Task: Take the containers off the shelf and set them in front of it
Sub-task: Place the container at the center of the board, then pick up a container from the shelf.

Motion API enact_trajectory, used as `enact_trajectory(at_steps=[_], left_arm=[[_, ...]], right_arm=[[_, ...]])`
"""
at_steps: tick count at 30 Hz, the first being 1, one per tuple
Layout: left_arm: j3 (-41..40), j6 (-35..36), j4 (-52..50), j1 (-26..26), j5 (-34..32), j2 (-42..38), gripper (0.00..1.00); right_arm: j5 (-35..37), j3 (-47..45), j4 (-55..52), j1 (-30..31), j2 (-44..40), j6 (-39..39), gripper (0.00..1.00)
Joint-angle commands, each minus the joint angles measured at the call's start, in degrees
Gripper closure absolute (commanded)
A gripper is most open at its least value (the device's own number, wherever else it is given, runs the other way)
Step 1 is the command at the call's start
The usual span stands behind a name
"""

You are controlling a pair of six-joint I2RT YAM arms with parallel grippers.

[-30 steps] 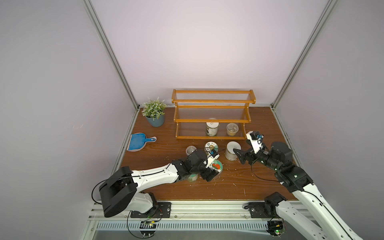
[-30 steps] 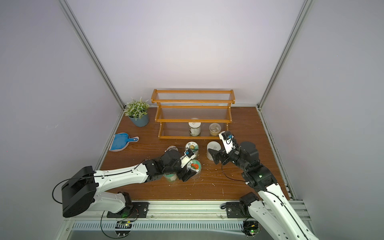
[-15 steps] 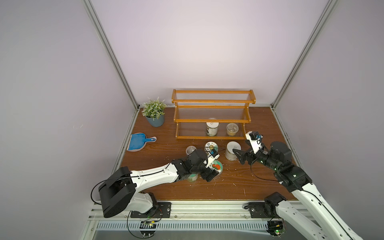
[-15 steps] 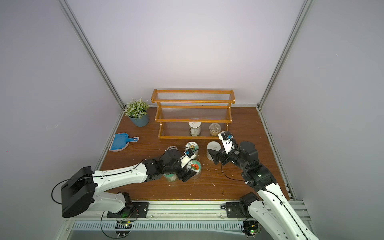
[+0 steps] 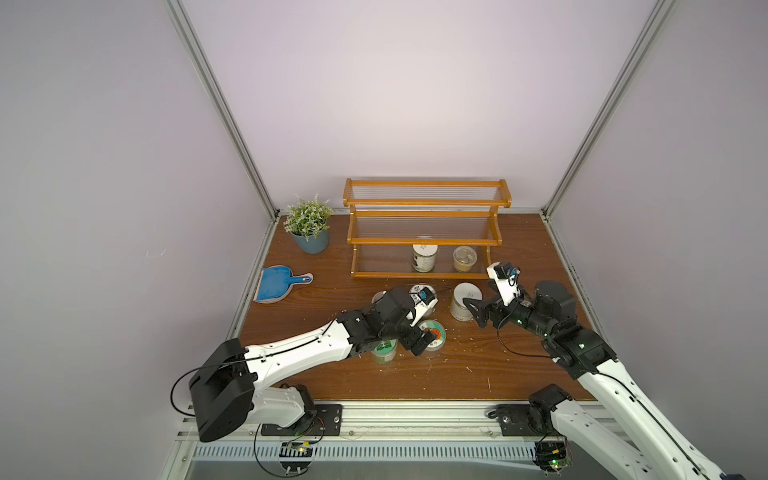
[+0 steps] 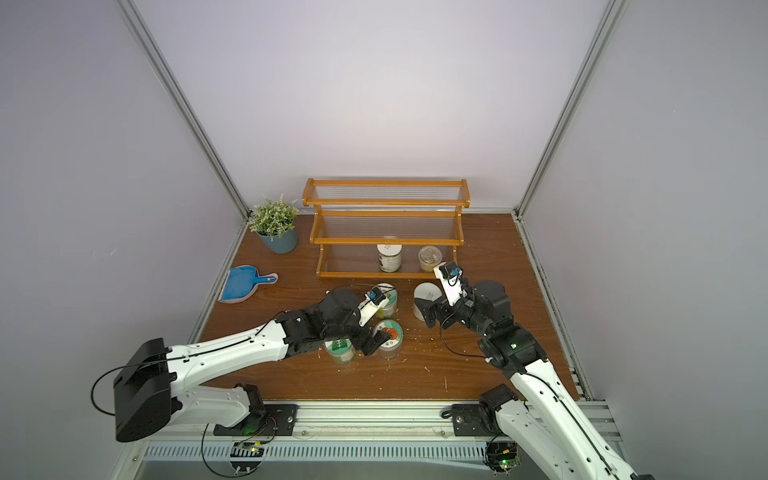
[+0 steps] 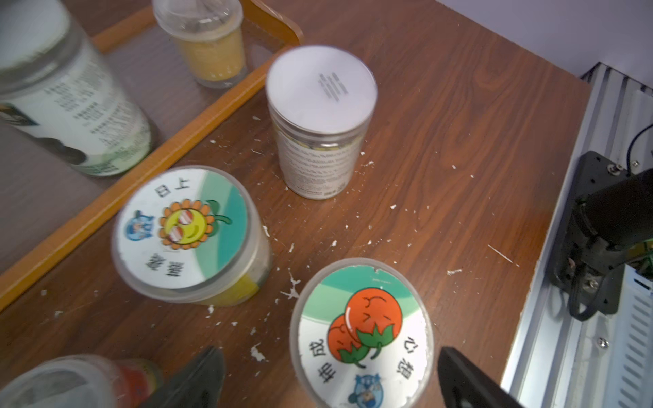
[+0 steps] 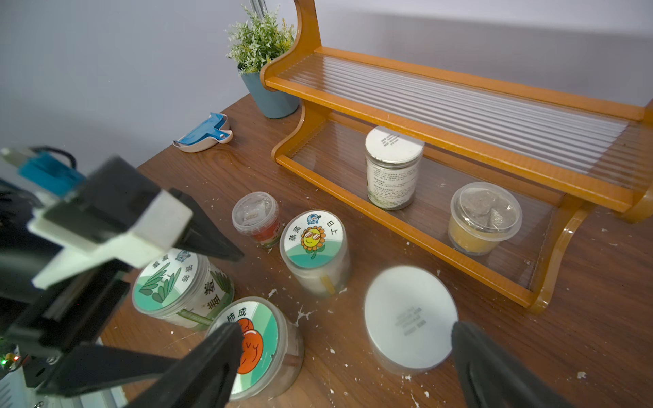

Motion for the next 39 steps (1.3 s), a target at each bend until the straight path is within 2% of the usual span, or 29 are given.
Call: enact_trajectory(at_steps=[1,3,6,11,18,28,39], left_arm=[[1.0,-0.7,-4.1,4.4,-2.2,-3.4,0.01],[1.0,-0.9,-4.0,6.8,-2.6,-4.8,0.01],[0.6,-2.1,-3.0,10.9,-1.2,-6.4,0.00],[-1.0,-4.3,-1.6,15.7,-0.4,-8.1,0.00],[-2.6,-5.4,-1.1,16.3,-2.5,-9.5,0.00],[-3.1,-5.2,-1.5,16.6,-4.0,-9.9,0.00],[-3.3,-5.1,-2.1,16.5,-4.1,-10.5,0.00]], right_arm=[[-2.5,-0.8,5.8,-0.2,3.2,1.5,0.01],[-5.5,-2.0,10.7,-0.1,6.1,3.1,0.01],[-5.2,-3.2,19.1,0.4,11.5,5.7,0.01],[2.7,-1.0,28.9,4.5,22.3,6.4,0.01],[11.8,3.0,40.2,7.1,36.2,7.9,0.01],[14.2,13.0,46.7,7.1,52.9,8.1,0.01],[18.7,20.9,49.1,6.9,63.5,8.9,0.01]])
